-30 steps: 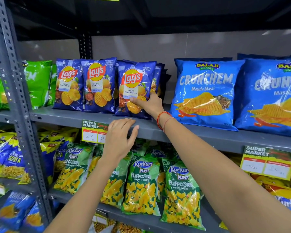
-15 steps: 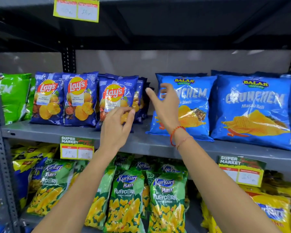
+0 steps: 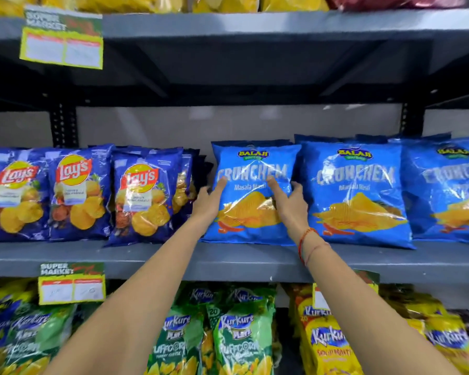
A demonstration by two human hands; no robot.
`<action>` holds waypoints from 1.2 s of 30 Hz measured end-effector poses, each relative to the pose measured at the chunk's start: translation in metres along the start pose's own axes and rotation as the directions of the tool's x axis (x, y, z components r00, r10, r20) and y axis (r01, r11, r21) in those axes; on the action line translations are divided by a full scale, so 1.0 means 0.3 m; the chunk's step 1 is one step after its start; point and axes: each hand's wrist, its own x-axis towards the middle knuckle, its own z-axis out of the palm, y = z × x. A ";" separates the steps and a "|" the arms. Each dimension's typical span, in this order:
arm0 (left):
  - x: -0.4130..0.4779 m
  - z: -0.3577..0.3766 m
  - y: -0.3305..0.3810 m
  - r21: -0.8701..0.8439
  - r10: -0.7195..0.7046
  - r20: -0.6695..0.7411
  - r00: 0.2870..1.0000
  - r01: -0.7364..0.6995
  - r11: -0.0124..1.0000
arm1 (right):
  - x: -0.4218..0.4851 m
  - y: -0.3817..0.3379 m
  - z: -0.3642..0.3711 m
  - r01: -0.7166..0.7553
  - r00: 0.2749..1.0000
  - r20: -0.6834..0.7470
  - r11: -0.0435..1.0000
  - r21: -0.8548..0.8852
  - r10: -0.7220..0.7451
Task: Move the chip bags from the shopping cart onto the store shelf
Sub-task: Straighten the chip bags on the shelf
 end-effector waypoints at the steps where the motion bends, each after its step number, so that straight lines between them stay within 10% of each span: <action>1: -0.003 0.014 -0.003 -0.016 -0.009 -0.007 1.000 0.009 1.000 | 0.010 0.002 0.002 -0.019 1.000 -0.002 1.000 0.014 0.019; 9: -0.036 0.075 -0.025 -0.245 0.119 -0.253 0.960 -0.182 0.952 | 0.043 -0.034 0.031 0.047 0.997 -0.057 0.995 0.085 -0.042; 36: -0.024 0.094 -0.029 -0.183 0.078 -0.208 0.975 -0.117 0.976 | -0.020 0.013 0.015 0.108 0.989 -0.093 0.993 -0.052 -0.113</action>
